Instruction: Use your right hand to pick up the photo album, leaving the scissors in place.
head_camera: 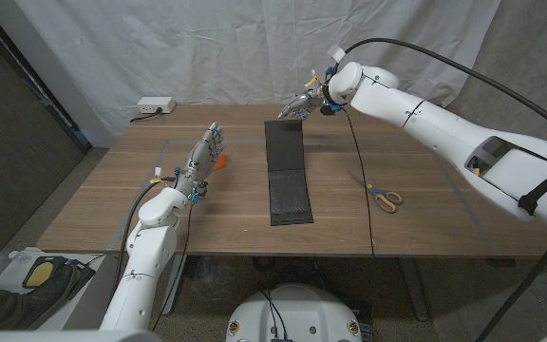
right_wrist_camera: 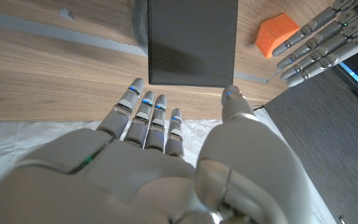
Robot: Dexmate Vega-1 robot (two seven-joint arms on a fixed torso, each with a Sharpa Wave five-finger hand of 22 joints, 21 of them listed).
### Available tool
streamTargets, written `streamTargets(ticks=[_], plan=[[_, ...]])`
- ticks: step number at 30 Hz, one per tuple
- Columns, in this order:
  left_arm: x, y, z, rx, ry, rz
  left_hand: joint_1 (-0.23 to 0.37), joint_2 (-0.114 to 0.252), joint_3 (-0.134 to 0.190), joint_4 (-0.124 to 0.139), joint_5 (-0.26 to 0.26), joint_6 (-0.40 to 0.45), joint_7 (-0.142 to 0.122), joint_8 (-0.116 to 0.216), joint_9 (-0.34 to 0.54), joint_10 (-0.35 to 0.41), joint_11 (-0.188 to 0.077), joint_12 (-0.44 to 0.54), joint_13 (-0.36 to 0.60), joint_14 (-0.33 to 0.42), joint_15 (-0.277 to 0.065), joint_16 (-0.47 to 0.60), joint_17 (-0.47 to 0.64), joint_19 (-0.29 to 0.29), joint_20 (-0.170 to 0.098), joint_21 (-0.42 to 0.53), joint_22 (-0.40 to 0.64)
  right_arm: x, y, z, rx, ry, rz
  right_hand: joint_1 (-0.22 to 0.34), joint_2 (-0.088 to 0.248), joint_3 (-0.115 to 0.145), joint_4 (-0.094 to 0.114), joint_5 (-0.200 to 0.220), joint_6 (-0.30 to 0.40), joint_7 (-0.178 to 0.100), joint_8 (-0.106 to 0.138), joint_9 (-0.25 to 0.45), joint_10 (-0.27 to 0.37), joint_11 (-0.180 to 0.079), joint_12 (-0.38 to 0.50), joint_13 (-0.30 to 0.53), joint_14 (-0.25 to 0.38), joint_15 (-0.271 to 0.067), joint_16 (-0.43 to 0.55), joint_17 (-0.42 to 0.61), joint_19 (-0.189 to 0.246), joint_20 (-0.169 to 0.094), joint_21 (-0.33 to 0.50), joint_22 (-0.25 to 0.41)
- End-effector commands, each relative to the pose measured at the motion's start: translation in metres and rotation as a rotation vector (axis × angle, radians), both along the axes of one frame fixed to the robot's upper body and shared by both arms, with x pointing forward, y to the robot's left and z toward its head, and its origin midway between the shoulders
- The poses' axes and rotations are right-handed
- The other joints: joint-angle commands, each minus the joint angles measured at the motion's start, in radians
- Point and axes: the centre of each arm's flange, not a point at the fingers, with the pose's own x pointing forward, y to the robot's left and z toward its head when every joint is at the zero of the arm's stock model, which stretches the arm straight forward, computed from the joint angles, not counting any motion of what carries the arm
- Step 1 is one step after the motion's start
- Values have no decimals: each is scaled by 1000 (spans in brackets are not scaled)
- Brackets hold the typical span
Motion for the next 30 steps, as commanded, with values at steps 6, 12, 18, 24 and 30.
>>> streamTargets(ticks=[6,12,18,24,30], plan=[[3,0,-2,-7,3,3,14,0,-7,-1,0,-6,5,-4,4,-1,5,-3,6,-8,5,-5,5,-54,-78,0,4,8,9,3,-77,38,-42,10,-15,-4,4,5,43,-44,6,0,35,-13,9,-5,23,-16,-2,-1,29,-7,2,3],[7,0,-1,-11,7,-1,14,1,-8,-1,0,-8,5,-4,4,-3,3,-3,6,-9,7,-5,5,-55,-78,0,4,11,10,4,-86,44,-51,10,-10,-5,8,6,71,-58,10,-2,27,-40,0,-8,26,-51,-7,0,26,-8,-5,4],[11,0,0,-6,12,-6,15,1,-10,-1,0,-12,5,-6,4,-7,5,-5,6,-12,6,-5,5,-55,-78,0,5,15,11,2,-100,61,-60,11,-11,-7,9,5,93,-54,13,-3,38,-47,0,-9,37,-67,-8,-1,35,-20,-6,5],[13,0,2,-5,12,-9,15,2,-11,-1,0,-14,6,-7,4,-9,7,-5,6,-12,7,-5,5,-56,-78,0,5,17,12,1,-121,70,-75,12,-6,-6,11,5,99,-54,12,-4,52,-49,3,-9,56,-74,-4,0,52,-32,-3,5],[14,0,0,-8,22,-8,16,3,-13,0,-1,-17,6,-8,4,-12,3,-6,6,-14,7,-5,5,-58,-77,-1,5,18,14,0,-132,76,-81,15,-3,-6,12,5,122,-55,15,-5,75,-46,8,-10,81,-83,1,1,62,-39,-3,6]])
